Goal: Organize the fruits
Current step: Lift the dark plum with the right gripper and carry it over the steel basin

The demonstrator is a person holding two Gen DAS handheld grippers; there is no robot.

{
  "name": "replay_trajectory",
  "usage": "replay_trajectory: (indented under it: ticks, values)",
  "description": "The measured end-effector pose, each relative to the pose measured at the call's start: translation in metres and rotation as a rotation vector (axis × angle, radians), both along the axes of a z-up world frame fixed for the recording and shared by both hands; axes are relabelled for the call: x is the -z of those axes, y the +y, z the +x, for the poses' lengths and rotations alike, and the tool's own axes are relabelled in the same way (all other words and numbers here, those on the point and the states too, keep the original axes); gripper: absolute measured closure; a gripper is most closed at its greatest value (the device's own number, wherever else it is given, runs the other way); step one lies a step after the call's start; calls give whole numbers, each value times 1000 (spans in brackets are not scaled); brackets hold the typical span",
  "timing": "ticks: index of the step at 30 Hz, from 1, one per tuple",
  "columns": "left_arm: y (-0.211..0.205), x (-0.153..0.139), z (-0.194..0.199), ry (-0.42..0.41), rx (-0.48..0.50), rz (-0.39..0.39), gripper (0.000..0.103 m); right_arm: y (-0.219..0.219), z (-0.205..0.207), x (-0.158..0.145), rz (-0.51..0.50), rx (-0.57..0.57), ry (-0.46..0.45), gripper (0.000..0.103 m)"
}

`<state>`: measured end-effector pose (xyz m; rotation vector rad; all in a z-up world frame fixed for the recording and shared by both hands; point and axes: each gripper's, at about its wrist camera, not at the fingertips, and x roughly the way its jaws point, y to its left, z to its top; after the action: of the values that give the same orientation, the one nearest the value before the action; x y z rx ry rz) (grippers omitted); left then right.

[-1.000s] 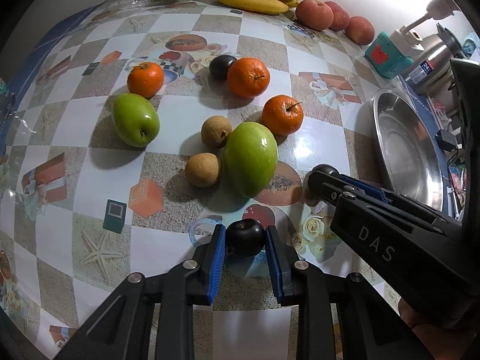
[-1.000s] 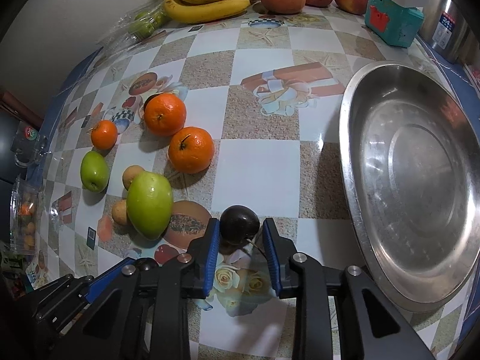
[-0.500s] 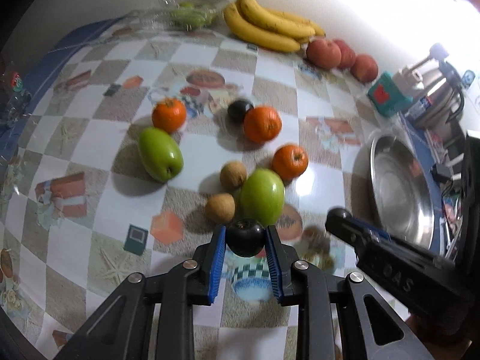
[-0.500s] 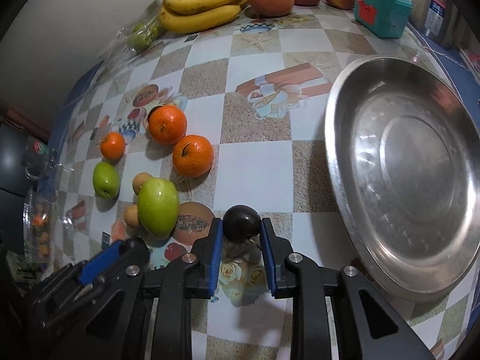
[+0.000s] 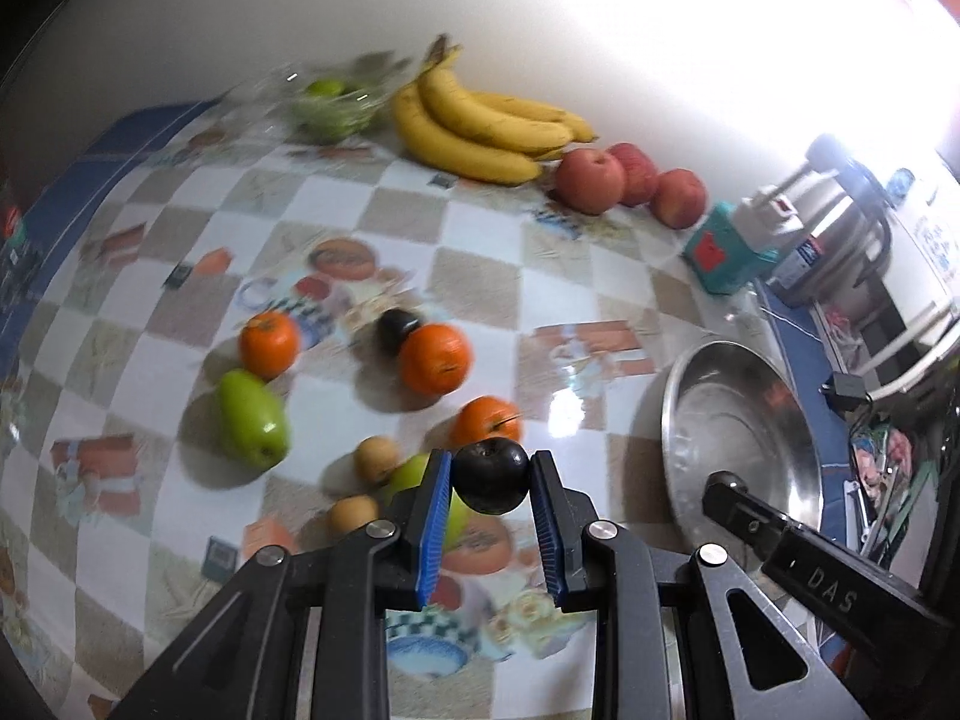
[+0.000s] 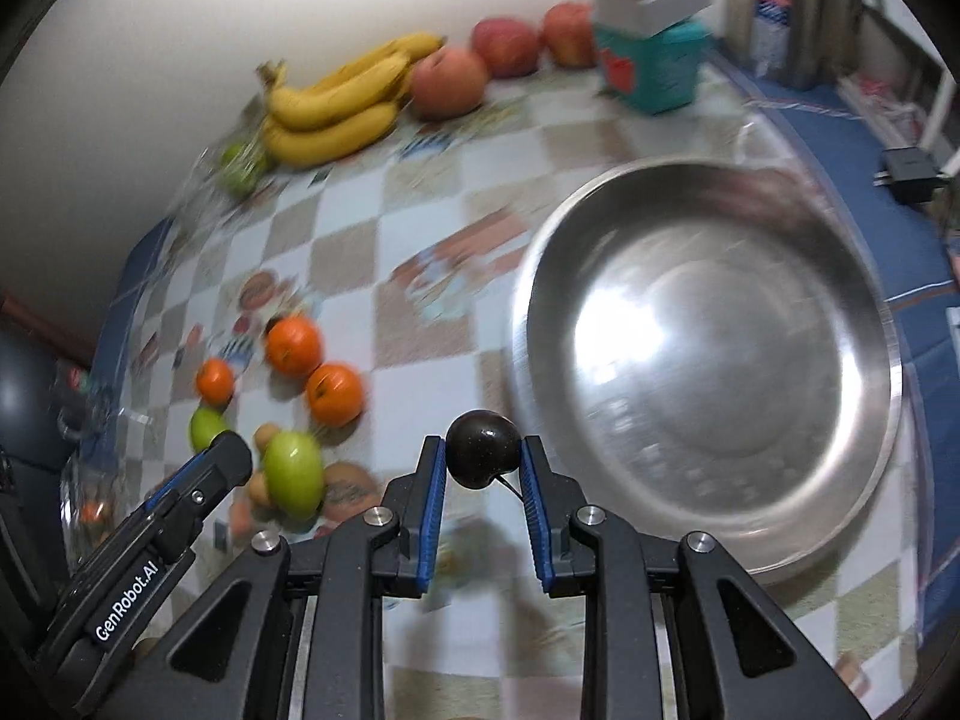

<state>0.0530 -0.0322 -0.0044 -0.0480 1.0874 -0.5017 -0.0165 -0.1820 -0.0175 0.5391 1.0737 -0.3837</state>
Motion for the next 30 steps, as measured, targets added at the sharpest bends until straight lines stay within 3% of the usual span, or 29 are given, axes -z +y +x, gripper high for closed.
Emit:
replay_trajectory:
  ticks: [13, 19, 30]
  values:
    - [-88, -11, -22, -88, 253, -38, 75, -73, -41, 6, -59, 275, 29, 77]
    - [-131, 6, -27, -93, 364, -17, 74, -96, -56, 10, -68, 368, 35, 77]
    - [-167, 44, -19, -35, 430, 9, 74, -114, -59, 25, -66, 402, 62, 77]
